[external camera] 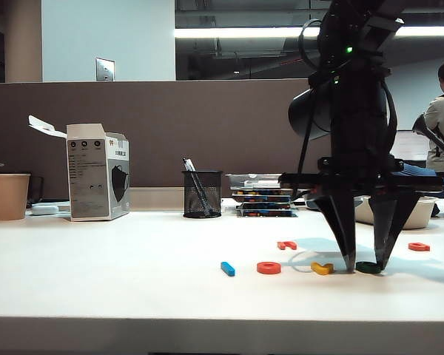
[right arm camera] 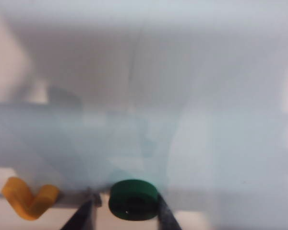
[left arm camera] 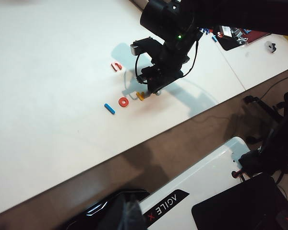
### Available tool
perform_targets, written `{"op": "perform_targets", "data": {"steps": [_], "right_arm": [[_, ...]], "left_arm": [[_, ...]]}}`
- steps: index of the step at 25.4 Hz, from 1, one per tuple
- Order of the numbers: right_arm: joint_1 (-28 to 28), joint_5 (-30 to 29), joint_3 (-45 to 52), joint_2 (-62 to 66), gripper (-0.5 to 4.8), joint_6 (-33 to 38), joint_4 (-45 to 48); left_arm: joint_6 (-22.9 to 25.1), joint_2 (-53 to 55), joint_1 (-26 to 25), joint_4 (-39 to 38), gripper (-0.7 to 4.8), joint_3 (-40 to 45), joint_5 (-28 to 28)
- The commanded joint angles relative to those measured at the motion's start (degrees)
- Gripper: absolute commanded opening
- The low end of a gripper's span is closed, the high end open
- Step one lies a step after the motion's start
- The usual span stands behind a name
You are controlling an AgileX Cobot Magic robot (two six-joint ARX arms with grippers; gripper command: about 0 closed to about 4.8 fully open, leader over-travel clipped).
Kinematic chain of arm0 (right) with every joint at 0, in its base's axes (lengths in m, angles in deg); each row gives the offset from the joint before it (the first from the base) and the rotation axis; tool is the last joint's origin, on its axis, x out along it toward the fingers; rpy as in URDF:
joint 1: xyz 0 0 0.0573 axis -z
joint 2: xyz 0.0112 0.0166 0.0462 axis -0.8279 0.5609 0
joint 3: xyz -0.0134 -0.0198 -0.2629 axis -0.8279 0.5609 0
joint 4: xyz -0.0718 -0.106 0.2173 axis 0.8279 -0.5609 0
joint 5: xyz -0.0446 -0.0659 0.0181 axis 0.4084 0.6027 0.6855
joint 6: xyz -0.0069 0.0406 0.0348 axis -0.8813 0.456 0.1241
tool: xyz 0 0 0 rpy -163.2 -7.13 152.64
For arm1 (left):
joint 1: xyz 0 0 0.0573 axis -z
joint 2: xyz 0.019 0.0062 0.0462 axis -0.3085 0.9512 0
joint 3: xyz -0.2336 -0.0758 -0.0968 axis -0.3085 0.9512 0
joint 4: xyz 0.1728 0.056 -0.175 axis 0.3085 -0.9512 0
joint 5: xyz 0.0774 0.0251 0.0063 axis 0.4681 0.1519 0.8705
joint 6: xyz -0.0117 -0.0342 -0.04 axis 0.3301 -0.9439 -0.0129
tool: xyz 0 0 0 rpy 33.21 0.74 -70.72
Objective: Select the appropriate letters from the row of letter magnets placed on the table to arrange into the word "love".
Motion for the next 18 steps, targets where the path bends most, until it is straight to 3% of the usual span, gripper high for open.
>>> {"op": "perform_targets", "data": {"steps": [1,18], "right_arm": [[-0.13,-0.33,0.92,1.55,1.51,-0.39,3.96],[-0.09,0.22,0.92,-3.72,1.54,-0.63,3.39]], "left_arm": [[0.44,-0.13,-0.02,-0.09,-0.06,-0.20,-0.26],[0.44,-0.15,0.00,-0.09,-0.06,-0.20,-0.28]]}}
